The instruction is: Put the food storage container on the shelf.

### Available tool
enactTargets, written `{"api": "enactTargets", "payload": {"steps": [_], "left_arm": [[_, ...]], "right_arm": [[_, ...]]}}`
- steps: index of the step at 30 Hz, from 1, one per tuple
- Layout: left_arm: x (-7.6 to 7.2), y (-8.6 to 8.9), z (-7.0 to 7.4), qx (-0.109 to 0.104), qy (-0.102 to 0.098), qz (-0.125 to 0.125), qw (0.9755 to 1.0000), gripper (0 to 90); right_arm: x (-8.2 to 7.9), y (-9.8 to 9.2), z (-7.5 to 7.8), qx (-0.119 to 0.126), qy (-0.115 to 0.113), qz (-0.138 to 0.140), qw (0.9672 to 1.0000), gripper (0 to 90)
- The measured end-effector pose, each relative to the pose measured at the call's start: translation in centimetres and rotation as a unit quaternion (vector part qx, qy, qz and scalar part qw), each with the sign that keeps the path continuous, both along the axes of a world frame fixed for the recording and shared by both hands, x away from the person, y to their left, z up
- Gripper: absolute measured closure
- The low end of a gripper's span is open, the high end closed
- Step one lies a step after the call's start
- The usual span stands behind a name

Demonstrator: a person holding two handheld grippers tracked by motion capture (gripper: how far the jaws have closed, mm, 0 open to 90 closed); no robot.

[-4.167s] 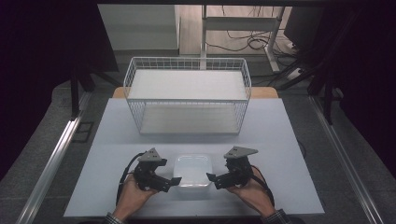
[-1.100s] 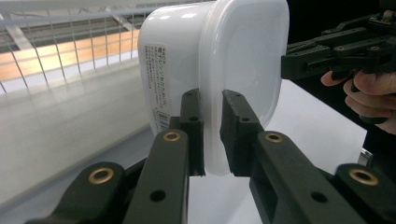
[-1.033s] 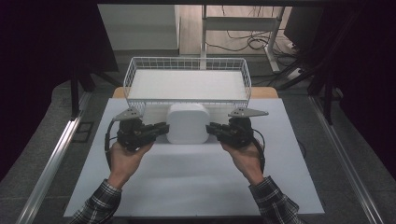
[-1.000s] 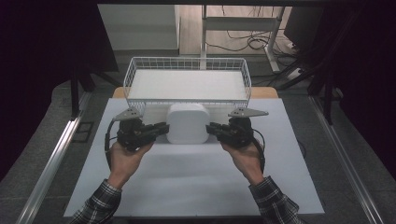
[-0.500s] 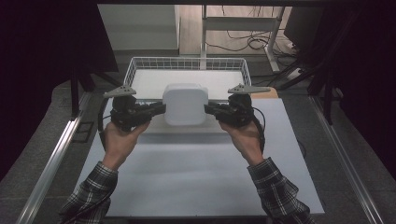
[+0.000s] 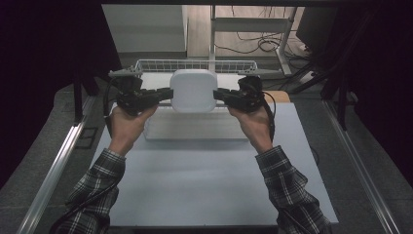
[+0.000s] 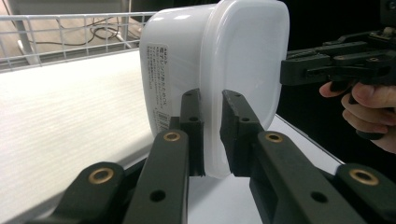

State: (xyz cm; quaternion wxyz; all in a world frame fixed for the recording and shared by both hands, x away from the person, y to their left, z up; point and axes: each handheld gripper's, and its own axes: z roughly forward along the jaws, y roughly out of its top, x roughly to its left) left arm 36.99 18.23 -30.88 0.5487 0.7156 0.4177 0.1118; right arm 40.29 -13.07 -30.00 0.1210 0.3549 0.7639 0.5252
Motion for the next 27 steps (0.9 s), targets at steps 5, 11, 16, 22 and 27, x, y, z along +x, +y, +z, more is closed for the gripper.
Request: {"api": "enactTargets", "payload": {"steps": [5,11,16,22,27], "left_arm": [[1.5,0.0,-0.5,-0.007,0.014,0.009,0.9998,78.9],[2.3,-0.2,-0.7,-0.01,0.017,0.02,0.9996,70.4],[2.6,-0.4,-0.6,-0.006,0.015,0.022,0.9996,63.8],[3.4,-0.8,-0.6,0.01,0.014,0.032,0.9994,58.3],[4.0,-1.0,-0.9,0.02,0.02,0.035,0.999,58.5]], "right_arm": [[1.5,0.5,0.0,-0.01,0.015,-0.008,0.9998,76.4],[2.2,1.0,0.1,-0.006,0.017,-0.012,0.9998,73.1],[2.5,1.4,0.3,-0.009,0.017,-0.017,0.9997,68.6],[3.2,2.0,0.3,-0.014,0.016,-0.025,0.9995,64.0],[3.8,2.0,0.2,-0.009,0.021,-0.028,0.9994,62.0]]}}
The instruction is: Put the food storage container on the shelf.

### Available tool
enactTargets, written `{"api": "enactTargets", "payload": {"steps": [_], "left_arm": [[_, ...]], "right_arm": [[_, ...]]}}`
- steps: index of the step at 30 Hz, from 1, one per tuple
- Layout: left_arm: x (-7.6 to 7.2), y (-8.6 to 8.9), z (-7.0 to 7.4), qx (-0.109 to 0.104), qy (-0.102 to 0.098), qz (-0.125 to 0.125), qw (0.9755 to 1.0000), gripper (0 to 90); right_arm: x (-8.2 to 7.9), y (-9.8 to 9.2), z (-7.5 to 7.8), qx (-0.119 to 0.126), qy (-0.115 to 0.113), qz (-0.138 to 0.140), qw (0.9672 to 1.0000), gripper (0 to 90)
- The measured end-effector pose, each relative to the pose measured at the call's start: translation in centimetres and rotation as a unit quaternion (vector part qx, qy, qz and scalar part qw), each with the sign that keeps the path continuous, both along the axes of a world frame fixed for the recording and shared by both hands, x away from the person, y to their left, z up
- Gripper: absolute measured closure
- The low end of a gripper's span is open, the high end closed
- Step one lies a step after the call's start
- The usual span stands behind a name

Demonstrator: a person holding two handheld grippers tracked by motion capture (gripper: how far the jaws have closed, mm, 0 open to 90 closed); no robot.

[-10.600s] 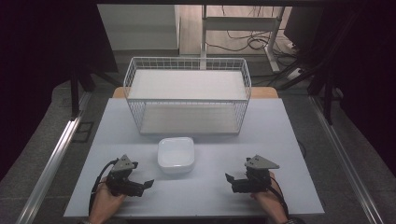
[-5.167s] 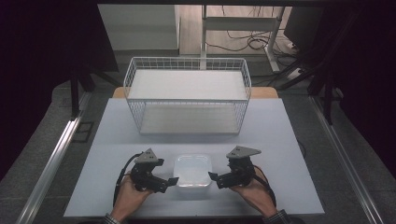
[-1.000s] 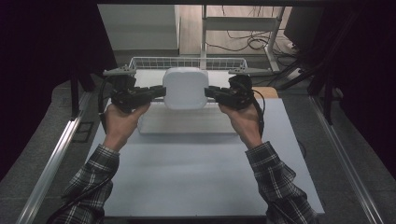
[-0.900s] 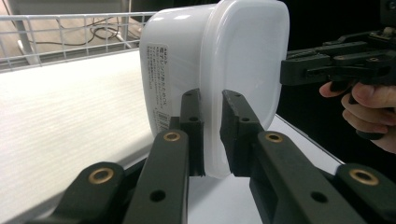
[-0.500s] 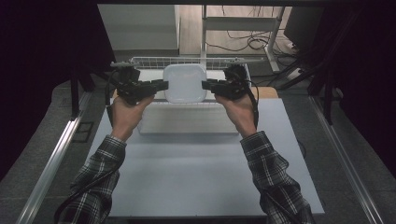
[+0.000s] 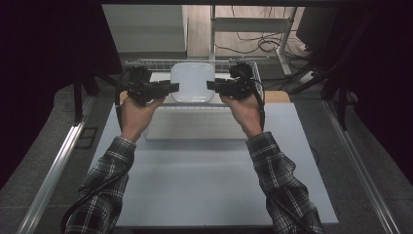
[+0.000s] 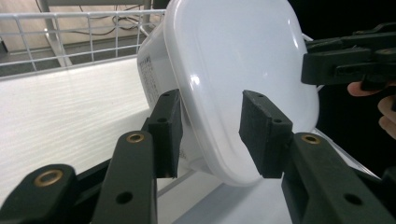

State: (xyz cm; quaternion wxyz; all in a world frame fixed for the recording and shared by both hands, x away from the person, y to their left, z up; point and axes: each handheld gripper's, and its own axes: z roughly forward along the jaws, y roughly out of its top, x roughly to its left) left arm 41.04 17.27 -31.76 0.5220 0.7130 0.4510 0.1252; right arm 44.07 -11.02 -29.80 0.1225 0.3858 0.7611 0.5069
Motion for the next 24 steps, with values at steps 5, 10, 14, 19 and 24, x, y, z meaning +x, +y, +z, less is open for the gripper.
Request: {"api": "enactTargets", "payload": {"steps": [5,10,14,19,24], "left_arm": [[0.5,0.0,0.0,-0.005,0.004,0.001,1.0,58.0],[0.9,-0.2,0.1,0.004,0.007,0.003,1.0,55.1],[1.3,-0.4,0.1,0.012,0.004,0.018,0.9998,49.8],[1.9,-0.4,0.2,0.017,0.001,0.03,0.9994,46.8],[2.9,-0.6,0.3,0.031,-0.006,0.043,0.9985,46.1]], "right_arm": [[0.6,0.1,-0.1,0.004,0.005,-0.003,1.0,59.8],[1.0,0.3,-0.1,0.001,0.005,-0.011,0.9999,56.2],[1.1,0.7,-0.2,-0.019,-0.009,-0.022,0.9995,55.4],[1.3,1.0,-0.2,-0.032,-0.02,-0.04,0.9985,55.2],[1.9,1.0,-0.3,-0.025,-0.018,-0.049,0.9983,55.6]]}}
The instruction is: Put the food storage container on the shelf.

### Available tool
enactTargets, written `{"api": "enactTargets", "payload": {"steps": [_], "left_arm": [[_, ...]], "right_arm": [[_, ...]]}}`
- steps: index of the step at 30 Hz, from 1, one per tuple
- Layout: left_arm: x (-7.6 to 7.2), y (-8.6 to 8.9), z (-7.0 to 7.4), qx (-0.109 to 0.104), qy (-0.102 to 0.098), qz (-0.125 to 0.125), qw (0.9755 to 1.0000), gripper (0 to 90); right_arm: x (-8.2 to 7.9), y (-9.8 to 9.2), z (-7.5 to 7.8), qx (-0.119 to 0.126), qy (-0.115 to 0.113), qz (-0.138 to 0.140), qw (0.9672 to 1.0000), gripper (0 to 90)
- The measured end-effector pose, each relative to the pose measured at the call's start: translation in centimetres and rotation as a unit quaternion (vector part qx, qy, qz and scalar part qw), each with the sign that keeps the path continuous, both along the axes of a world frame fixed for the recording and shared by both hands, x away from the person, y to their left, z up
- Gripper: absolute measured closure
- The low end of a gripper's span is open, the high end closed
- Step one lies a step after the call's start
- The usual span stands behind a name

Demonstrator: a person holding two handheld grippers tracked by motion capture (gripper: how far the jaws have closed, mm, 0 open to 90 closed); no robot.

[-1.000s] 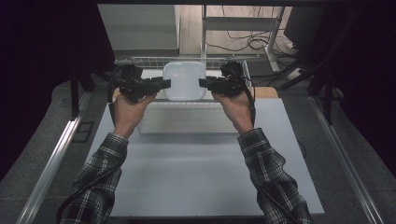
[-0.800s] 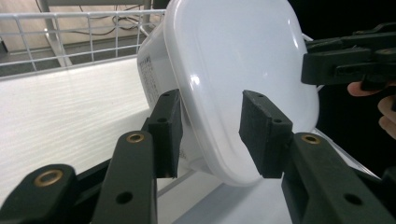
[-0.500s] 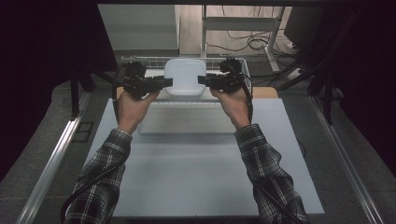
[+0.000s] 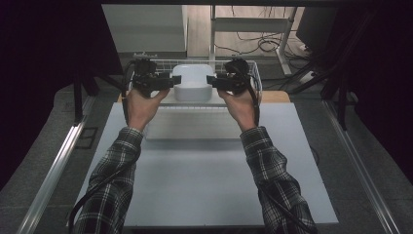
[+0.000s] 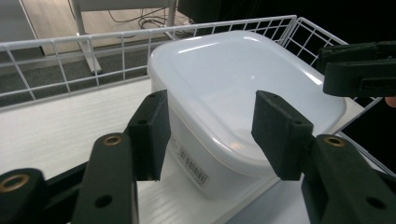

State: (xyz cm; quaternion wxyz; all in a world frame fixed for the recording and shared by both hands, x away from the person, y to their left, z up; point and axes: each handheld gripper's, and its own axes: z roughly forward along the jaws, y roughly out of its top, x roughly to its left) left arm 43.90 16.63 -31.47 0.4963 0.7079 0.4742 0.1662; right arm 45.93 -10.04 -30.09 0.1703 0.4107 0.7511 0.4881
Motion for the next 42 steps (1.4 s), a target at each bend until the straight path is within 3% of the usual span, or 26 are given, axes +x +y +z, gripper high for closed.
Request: {"api": "enactTargets", "payload": {"steps": [7,9,12,15,16,20,25,28,34,42], "left_arm": [[0.2,0.0,0.0,0.004,-0.005,0.002,1.0,44.4],[-0.1,-0.2,0.3,0.032,-0.017,0.009,0.9993,41.3],[-0.4,-0.1,0.6,0.037,-0.03,0.005,0.9989,39.8],[-0.8,0.1,0.8,0.031,-0.031,-0.008,0.999,36.5],[-1.1,0.2,0.9,0.026,-0.031,-0.021,0.999,33.5],[-1.8,0.1,0.7,0.022,-0.026,-0.048,0.9983,26.8],[-2.8,-0.1,0.4,0.033,-0.027,-0.068,0.9968,16.4],[-3.3,0.0,0.0,0.032,-0.023,-0.084,0.9957,11.0],[-3.9,0.2,-0.9,0.025,-0.018,-0.09,0.9955,8.0],[-4.8,0.3,-2.4,0.036,-0.026,-0.101,0.9939,6.3]], "right_arm": [[-0.1,0.0,-0.1,0.005,0.001,0.001,1.0,55.9],[-0.3,0.0,0.0,0.006,0.0,-0.002,1.0,54.7],[-0.5,0.0,-0.1,0.008,-0.006,-0.001,0.9999,53.4],[-0.9,-0.1,0.1,0.012,-0.008,0.011,0.9998,49.2],[-1.0,-0.1,0.2,0.017,-0.002,0.027,0.9995,43.3],[-1.6,-0.1,0.2,0.013,-0.006,0.046,0.9988,30.1],[-2.2,0.0,-0.3,-0.006,-0.02,0.056,0.9982,15.0],[-2.5,-0.1,-0.7,-0.012,-0.02,0.063,0.9977,10.5],[-3.1,-0.3,-1.6,-0.024,-0.027,0.074,0.9966,4.6],[-3.8,-0.6,-2.6,-0.034,-0.033,0.082,0.9955,2.0]]}}
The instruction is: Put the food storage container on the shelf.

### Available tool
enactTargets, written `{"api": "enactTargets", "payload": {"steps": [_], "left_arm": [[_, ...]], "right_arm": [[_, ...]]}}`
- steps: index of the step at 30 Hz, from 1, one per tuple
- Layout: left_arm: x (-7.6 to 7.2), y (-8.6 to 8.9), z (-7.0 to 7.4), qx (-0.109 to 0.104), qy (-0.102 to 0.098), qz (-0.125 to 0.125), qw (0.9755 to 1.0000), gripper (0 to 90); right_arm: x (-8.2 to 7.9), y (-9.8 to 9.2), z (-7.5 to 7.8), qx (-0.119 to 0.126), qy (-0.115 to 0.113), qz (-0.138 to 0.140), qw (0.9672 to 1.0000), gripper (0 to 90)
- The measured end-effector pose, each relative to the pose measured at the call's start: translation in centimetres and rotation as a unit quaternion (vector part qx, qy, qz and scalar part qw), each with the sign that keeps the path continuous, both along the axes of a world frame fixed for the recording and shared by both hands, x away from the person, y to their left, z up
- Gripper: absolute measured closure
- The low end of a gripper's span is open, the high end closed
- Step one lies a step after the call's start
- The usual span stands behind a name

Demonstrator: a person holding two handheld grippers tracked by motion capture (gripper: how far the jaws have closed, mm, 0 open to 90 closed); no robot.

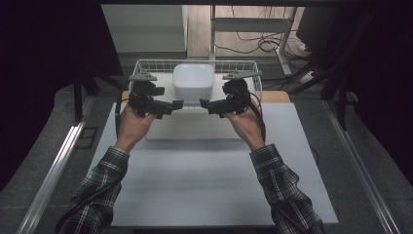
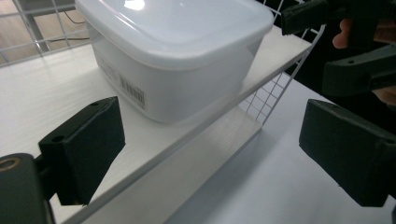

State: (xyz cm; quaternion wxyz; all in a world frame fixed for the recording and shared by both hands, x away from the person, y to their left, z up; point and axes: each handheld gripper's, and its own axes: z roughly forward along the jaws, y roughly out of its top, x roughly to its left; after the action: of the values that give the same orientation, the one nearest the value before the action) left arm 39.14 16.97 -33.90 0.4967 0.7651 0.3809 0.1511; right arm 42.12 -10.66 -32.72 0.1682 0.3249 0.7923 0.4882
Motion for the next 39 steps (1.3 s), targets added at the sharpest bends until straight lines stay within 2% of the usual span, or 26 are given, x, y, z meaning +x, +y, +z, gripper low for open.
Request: {"api": "enactTargets", "payload": {"steps": [9,12,16,21,26,31,33,39], "left_arm": [[-1.2,0.3,-0.7,-0.001,-0.018,-0.01,0.9998,5.9],[-2.1,0.2,-1.1,-0.006,-0.039,-0.01,0.9992,6.2],[-2.9,0.3,-1.6,-0.016,-0.042,-0.013,0.9989,6.6],[-3.7,0.6,-2.4,-0.028,-0.035,-0.016,0.9989,6.9],[-4.2,0.5,-3.4,-0.017,-0.026,-0.015,0.9994,7.0],[-4.6,0.1,-4.4,-0.005,-0.016,-0.016,0.9997,7.0],[-4.7,0.0,-5.0,0.002,-0.005,-0.015,0.9999,7.0],[-5.1,-0.2,-6.0,0.005,0.006,-0.021,0.9997,6.9]], "right_arm": [[-0.7,-0.7,-0.7,-0.004,-0.003,0.003,1.0,2.0],[-1.1,-0.9,-1.1,-0.007,-0.005,0.006,0.9999,2.0],[-1.5,-1.1,-1.5,-0.011,-0.008,0.009,0.9999,2.0],[-2.3,-1.3,-1.8,-0.012,-0.011,0.014,0.9998,2.0],[-3.0,-1.5,-2.5,-0.018,-0.013,0.02,0.9995,2.0],[-3.4,-1.5,-3.0,-0.015,-0.012,0.024,0.9995,2.1],[-3.7,-1.6,-3.4,-0.014,-0.009,0.028,0.9995,2.1],[-4.3,-1.9,-4.3,-0.02,-0.011,0.032,0.9992,2.1]]}}
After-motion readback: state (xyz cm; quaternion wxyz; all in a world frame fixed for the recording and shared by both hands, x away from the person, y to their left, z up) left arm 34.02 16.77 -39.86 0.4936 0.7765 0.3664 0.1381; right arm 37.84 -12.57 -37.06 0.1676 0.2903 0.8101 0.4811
